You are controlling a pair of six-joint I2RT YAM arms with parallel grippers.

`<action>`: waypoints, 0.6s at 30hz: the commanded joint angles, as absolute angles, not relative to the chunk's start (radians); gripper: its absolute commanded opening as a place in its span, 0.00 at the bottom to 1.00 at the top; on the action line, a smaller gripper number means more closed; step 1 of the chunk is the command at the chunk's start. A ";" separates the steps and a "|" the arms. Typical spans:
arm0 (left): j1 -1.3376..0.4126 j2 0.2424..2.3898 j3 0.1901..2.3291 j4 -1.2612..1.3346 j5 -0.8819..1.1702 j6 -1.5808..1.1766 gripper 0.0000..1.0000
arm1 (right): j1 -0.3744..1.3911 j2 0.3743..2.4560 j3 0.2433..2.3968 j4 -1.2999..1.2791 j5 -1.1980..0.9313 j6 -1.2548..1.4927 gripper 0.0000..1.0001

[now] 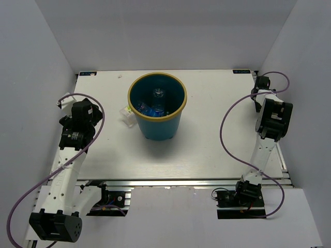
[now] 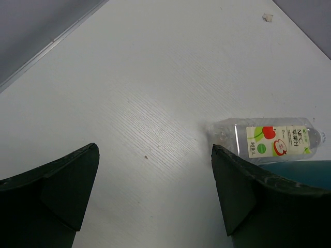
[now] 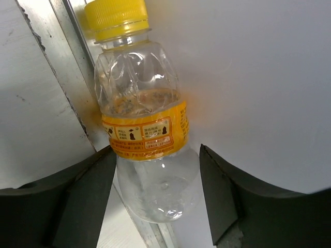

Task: Put the plastic bottles in the bin

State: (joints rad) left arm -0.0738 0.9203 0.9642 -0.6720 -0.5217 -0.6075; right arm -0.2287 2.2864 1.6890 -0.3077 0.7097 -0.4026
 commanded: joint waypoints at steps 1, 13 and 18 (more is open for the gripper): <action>-0.069 0.893 1.008 -0.686 -0.563 -0.618 0.98 | -0.271 2.341 1.720 -0.336 0.690 -0.348 0.67; -0.069 0.859 1.037 -0.693 -0.581 -0.632 0.98 | -0.288 2.220 1.756 -0.437 0.499 -0.267 0.00; -0.071 0.841 1.028 -0.681 -0.574 -0.635 0.98 | -0.285 2.013 1.746 -0.449 0.347 -0.227 0.00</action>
State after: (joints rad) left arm -0.0738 0.8684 0.9993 -0.6807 -0.5640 -0.6285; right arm -0.2832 2.2036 1.7241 -0.4366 0.4763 -0.2897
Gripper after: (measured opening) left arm 0.982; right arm 0.623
